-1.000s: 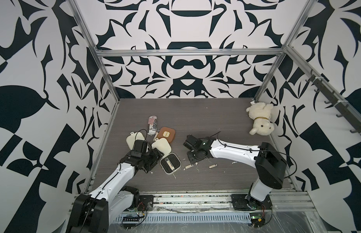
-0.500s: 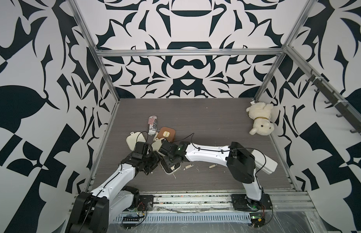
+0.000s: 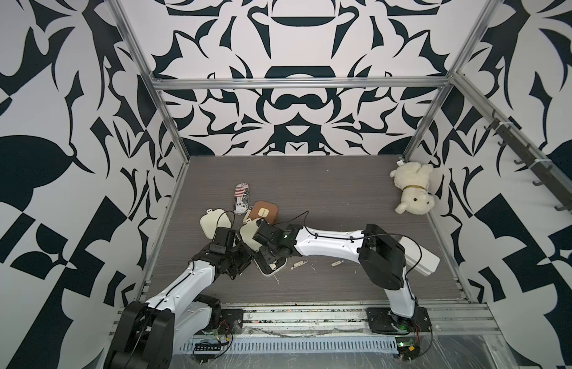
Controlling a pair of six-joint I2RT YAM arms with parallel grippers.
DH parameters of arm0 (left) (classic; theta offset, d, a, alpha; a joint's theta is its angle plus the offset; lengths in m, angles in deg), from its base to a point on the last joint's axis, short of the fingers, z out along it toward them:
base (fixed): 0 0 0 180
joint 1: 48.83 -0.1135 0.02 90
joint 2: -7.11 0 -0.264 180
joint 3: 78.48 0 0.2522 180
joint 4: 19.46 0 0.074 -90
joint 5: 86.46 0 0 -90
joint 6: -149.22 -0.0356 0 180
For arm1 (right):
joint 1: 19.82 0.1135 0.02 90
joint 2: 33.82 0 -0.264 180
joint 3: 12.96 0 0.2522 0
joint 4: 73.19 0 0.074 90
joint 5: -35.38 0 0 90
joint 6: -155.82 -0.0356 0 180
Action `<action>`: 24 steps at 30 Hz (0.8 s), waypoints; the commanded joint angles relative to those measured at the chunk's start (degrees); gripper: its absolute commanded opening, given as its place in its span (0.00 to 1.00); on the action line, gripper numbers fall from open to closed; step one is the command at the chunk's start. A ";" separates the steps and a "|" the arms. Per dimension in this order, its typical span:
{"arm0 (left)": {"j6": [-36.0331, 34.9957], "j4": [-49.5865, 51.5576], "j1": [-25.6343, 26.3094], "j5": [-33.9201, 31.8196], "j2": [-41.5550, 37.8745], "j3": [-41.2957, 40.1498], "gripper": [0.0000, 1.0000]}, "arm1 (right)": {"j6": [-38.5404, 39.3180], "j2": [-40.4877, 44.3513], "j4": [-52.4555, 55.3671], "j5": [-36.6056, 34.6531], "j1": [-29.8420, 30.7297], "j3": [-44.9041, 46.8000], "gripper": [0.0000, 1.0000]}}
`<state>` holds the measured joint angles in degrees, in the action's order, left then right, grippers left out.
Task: Organize nail clipper sets
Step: Place the nail clipper in the storage box.
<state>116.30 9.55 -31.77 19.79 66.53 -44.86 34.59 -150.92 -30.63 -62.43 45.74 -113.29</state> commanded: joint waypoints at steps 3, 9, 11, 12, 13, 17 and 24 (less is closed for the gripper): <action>-0.30 -0.05 0.54 0.06 0.34 -0.48 0.46 | 1.31 1.62 -1.60 -1.26 -0.09 0.11 0.10; -0.12 -0.07 0.69 -0.46 0.54 -0.61 0.46 | 1.63 1.17 -1.82 -1.39 -0.10 0.69 0.10; -0.13 -0.04 0.69 -0.44 0.61 -0.54 0.46 | 1.76 1.25 -1.82 -1.57 -0.12 0.93 0.10; -0.13 -0.05 0.69 -0.47 0.67 -0.61 0.46 | 1.77 1.33 -1.83 -1.67 -0.09 1.01 0.10; -0.13 -0.02 0.69 -0.54 0.65 -0.48 0.46 | 1.86 1.35 -1.84 -1.71 -0.10 1.05 0.10; -0.13 0.11 0.69 -0.69 0.68 -0.47 0.46 | 2.09 1.26 -1.73 -1.85 -0.16 1.30 0.10; -0.15 0.48 0.73 -0.87 0.67 -0.32 0.46 | 2.16 0.82 -1.78 -1.57 -0.21 1.73 0.10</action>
<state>116.34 9.53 -31.18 19.44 66.84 -44.86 36.10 -150.92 -31.94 -62.89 45.72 -111.89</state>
